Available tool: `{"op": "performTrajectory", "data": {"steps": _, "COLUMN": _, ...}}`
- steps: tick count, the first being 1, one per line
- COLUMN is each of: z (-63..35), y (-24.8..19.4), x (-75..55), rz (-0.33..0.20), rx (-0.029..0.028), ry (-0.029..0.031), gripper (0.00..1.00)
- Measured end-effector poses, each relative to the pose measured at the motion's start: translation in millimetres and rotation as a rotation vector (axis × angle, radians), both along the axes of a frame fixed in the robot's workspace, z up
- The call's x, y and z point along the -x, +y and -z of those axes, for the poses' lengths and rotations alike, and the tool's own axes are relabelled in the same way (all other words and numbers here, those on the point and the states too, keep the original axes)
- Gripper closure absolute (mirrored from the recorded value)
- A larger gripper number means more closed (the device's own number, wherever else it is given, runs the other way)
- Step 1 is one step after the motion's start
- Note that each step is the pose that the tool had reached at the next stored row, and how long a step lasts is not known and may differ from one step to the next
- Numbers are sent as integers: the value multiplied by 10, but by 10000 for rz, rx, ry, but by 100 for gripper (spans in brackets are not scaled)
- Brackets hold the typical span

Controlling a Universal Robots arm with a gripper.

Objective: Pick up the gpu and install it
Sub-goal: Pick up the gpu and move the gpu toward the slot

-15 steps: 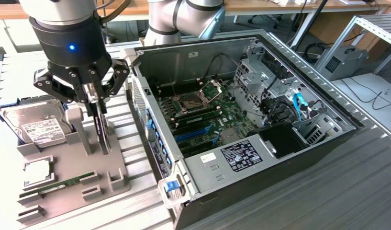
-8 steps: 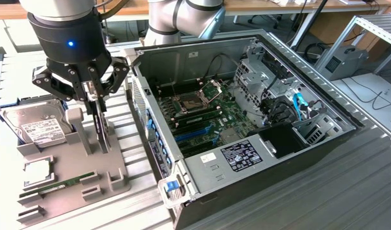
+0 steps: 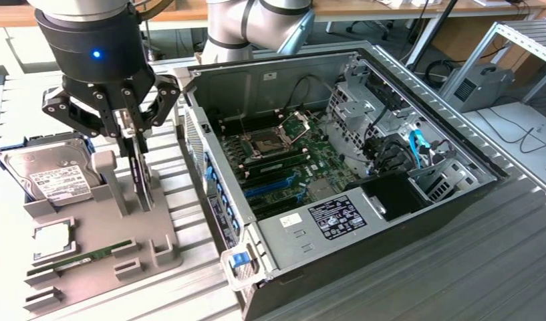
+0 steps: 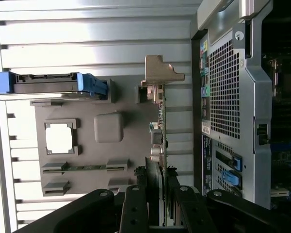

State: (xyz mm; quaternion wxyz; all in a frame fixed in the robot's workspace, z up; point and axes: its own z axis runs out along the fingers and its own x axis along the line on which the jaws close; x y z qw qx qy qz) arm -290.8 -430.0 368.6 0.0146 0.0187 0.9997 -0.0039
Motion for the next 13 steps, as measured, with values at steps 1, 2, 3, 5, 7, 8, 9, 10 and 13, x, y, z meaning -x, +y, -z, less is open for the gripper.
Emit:
{"op": "performTrajectory", "data": {"steps": 1, "z": -5, "y": 0, "x": 0, "rz": 0, "rx": 0, "ry": 1, "gripper": 73}}
{"op": "performTrajectory", "data": {"steps": 2, "z": -10, "y": 0, "x": 0, "rz": 0, "rx": 0, "ry": 0, "gripper": 73}}
{"op": "performTrajectory", "data": {"steps": 3, "z": -14, "y": 0, "x": 0, "rz": 0, "rx": 0, "ry": 0, "gripper": 73}}
{"op": "performTrajectory", "data": {"steps": 5, "z": -25, "y": 0, "x": 0, "rz": 0, "rx": 0, "ry": 0, "gripper": 73}}
{"op": "performTrajectory", "data": {"steps": 7, "z": -45, "y": 0, "x": 0, "rz": 0, "rx": 0, "ry": 0, "gripper": 73}}
{"op": "performTrajectory", "data": {"steps": 8, "z": -53, "y": 0, "x": 0, "rz": 0, "rx": 0, "ry": 0, "gripper": 73}}
{"op": "performTrajectory", "data": {"steps": 9, "z": -58, "y": 0, "x": 0, "rz": 0, "rx": -1, "ry": 0, "gripper": 73}}
{"op": "performTrajectory", "data": {"steps": 10, "z": -63, "y": 0, "x": 0, "rz": 0, "rx": 0, "ry": 0, "gripper": 73}}
{"op": "performTrajectory", "data": {"steps": 13, "z": -80, "y": 0, "x": 0, "rz": 0, "rx": 0, "ry": 0, "gripper": 73}}
